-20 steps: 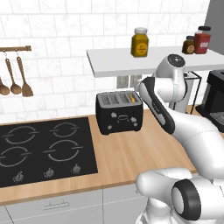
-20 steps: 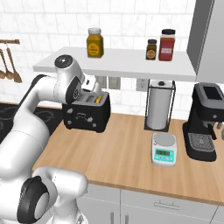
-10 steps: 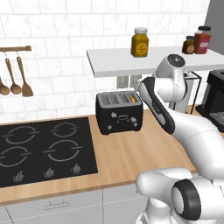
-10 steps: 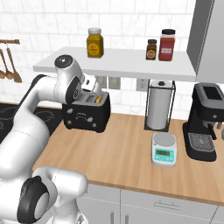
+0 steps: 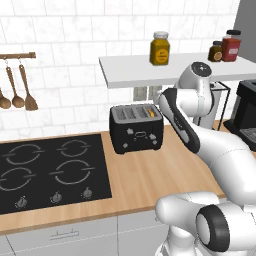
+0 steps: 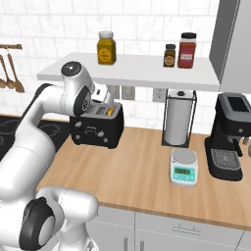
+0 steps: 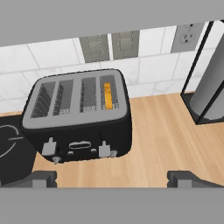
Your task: Start the toaster. Once the lever pops up, take the bread to the plate on the dining counter.
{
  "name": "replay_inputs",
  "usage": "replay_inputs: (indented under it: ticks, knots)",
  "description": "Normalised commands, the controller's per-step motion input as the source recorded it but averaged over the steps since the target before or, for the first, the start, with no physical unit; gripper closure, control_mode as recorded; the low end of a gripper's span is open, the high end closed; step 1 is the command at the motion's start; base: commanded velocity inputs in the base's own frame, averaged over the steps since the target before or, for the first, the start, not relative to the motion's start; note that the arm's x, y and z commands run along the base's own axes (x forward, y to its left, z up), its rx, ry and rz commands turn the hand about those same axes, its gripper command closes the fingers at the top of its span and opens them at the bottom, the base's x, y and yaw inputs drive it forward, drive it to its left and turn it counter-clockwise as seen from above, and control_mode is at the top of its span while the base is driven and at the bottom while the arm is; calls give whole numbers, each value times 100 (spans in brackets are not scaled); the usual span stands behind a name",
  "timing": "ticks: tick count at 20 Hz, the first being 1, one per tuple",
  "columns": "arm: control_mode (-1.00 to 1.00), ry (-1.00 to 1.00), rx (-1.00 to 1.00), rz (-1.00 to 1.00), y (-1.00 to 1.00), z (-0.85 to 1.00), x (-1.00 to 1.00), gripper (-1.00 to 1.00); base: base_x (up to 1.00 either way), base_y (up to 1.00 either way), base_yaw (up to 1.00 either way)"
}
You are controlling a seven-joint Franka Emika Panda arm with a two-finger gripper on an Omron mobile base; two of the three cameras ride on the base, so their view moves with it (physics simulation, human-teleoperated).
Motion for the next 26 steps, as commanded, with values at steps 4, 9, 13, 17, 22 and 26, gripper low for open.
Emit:
replay_inputs:
  ticks: [4, 9, 13, 17, 22, 26]
  knots:
    - [-100, 0, 0, 0, 0, 0, 0, -100, 0, 0, 0]
    - [-100, 0, 0, 0, 0, 0, 0, -100, 0, 0, 0]
    - [-100, 0, 0, 0, 0, 0, 0, -100, 0, 0, 0]
    - [-100, 0, 0, 0, 0, 0, 0, -100, 0, 0, 0]
    - [-100, 0, 0, 0, 0, 0, 0, -100, 0, 0, 0]
    - [-100, 0, 0, 0, 0, 0, 0, -100, 0, 0, 0]
